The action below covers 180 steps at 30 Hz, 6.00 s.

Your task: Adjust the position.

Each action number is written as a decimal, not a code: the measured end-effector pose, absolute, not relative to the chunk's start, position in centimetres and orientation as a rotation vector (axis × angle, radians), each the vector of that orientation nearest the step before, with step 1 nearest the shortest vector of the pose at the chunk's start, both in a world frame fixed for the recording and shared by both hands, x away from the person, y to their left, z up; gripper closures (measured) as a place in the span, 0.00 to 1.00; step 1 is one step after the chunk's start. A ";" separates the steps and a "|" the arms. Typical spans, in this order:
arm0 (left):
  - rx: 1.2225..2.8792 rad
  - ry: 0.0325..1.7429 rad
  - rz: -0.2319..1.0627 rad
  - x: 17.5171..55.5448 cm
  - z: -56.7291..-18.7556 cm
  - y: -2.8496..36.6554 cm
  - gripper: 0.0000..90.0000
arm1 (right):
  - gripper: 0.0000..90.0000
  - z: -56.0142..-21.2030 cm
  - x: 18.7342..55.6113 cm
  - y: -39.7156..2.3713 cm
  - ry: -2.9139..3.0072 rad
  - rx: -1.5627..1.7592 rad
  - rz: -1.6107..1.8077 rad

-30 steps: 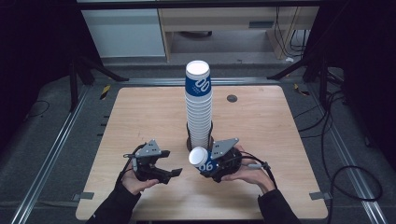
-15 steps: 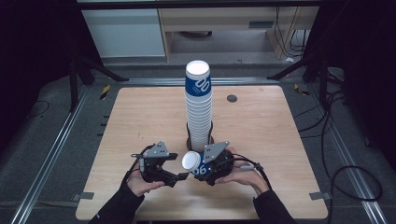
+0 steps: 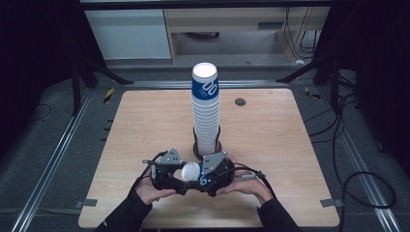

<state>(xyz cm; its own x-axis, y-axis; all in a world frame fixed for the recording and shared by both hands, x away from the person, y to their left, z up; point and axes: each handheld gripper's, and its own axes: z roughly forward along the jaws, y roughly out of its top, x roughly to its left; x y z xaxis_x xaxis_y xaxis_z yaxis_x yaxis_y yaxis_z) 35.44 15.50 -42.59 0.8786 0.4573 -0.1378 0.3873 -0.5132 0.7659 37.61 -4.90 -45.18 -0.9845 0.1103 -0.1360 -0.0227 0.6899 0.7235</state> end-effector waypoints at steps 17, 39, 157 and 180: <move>2.176 0.598 0.117 35.1 -42.7 15.2 0.28 | 0.20 -45.1 37.5 -4.4 2.742 0.093 1.172; 1.995 0.652 0.163 36.1 -41.2 18.9 0.28 | 0.10 -43.0 39.0 -9.1 2.590 0.340 1.415; 2.064 0.478 0.050 36.8 -42.2 19.6 0.29 | 0.09 -43.5 38.7 -10.8 2.601 0.273 1.641; 1.971 0.391 -0.046 35.8 -42.8 17.7 0.29 | 0.11 -43.9 38.7 -10.4 2.604 0.274 1.839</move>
